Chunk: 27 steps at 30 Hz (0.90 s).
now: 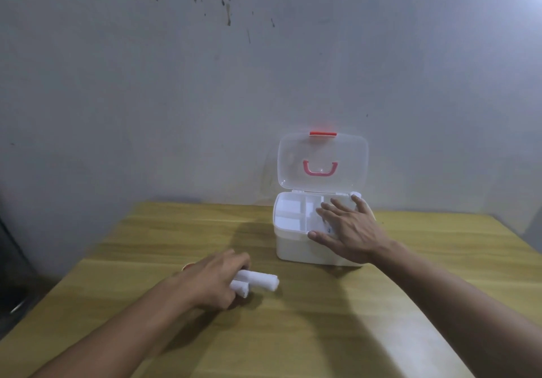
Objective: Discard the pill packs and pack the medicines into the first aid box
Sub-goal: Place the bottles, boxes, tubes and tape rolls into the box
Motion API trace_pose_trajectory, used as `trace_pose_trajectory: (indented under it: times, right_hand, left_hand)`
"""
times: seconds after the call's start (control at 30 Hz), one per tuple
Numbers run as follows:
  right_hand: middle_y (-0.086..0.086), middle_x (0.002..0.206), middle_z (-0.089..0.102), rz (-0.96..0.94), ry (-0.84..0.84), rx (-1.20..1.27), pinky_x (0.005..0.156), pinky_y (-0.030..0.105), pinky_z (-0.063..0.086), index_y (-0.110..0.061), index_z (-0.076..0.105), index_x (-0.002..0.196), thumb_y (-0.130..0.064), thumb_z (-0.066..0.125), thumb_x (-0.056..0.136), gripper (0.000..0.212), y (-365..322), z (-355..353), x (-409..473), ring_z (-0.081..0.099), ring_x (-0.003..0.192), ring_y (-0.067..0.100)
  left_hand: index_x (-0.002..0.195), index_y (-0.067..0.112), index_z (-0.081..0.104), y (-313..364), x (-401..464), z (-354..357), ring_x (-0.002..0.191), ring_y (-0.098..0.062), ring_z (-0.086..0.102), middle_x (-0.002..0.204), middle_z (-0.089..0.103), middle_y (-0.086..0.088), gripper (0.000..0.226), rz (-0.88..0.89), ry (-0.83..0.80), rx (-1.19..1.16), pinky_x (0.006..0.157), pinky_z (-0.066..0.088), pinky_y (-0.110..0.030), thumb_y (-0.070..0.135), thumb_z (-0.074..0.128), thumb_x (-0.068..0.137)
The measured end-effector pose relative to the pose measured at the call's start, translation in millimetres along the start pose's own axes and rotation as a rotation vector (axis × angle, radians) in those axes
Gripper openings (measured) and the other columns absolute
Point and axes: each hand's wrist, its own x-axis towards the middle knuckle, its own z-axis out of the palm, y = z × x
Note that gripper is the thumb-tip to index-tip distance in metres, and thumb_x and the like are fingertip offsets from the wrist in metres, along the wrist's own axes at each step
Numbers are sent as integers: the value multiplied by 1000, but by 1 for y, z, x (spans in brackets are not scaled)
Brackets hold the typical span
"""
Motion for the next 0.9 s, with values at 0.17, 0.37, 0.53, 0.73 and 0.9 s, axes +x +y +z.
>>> trace_pose_trajectory:
  times: [0.17,0.37,0.53,0.73,0.9]
  right_hand:
    - [2,156,31,-9,-24,0,119,53,-1,-16,30,147,-82,2,77,100,1,-2,1,19,147,16]
    - [-1,159,22,-18,-92,13,116,57,-12,-18,17,152,-84,12,79,99,6,0,6,5,149,18]
    - [-1,160,20,-26,-88,42,116,56,-13,-18,13,152,-86,19,77,101,10,-1,2,4,149,19]
    - [2,160,21,3,-59,85,118,51,-10,-15,17,152,-84,26,77,102,15,-2,-4,6,149,17]
    - [0,158,28,1,-26,73,119,50,-9,-16,23,150,-84,23,77,100,13,0,-6,9,149,17]
  left_hand:
    - [96,28,44,3,11,-23,80,-21,58,92,59,4,25,11,122,-200,66,46,-32,18,54,75]
    - [98,26,44,13,37,-68,81,-21,56,93,59,2,28,12,333,-304,67,45,-34,15,62,79]
    - [103,22,45,33,66,-86,89,-24,57,101,58,-1,29,8,334,-307,71,46,-36,15,62,80]
    - [107,19,54,56,112,-96,95,-25,56,104,58,-1,30,20,308,-252,79,47,-35,9,62,80]
    - [97,11,55,67,138,-90,93,-28,57,102,57,-5,19,14,325,-154,80,49,-39,4,62,81]
